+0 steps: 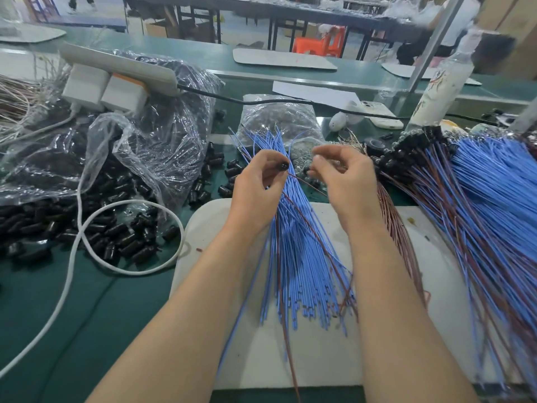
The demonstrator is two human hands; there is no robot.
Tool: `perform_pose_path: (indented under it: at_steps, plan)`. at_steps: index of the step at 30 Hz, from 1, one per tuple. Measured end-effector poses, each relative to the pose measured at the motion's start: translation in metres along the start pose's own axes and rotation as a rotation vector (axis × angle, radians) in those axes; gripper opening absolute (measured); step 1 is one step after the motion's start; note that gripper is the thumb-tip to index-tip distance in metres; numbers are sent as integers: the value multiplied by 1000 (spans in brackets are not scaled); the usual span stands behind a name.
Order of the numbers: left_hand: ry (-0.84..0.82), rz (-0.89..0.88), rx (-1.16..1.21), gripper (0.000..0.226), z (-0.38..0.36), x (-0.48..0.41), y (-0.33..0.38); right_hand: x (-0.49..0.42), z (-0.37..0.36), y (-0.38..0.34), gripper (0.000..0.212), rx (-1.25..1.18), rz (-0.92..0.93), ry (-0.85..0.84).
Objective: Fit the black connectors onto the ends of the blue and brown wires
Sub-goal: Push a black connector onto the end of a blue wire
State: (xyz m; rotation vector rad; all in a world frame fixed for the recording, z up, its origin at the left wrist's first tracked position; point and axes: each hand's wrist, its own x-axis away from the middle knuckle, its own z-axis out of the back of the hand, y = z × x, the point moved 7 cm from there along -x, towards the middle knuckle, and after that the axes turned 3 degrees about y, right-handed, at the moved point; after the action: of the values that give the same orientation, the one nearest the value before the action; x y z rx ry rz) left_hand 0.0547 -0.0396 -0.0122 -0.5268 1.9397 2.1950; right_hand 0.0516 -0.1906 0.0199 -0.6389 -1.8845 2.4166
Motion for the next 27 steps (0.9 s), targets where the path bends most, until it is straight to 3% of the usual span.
perform_pose_path:
  at_steps: [3, 12, 20, 23, 27]
  plan:
    - [6, -9, 9, 25, 0, 0, 0, 7, -20, -7, 13, -31, 32, -92]
    - [33, -51, -44, 24, 1, 1, 2, 12, -22, -17, 16, 164, 208, -31]
    - [116, -218, -253, 23, 2, 7, 16, 17, -31, -16, 14, 299, 282, -29]
    - [135, -170, -292, 26, 2, 6, 11, 20, -31, -23, 12, 336, 349, 24]
    - [192, -108, -385, 9, 8, 6, 6, 23, -35, -25, 13, 371, 368, 17]
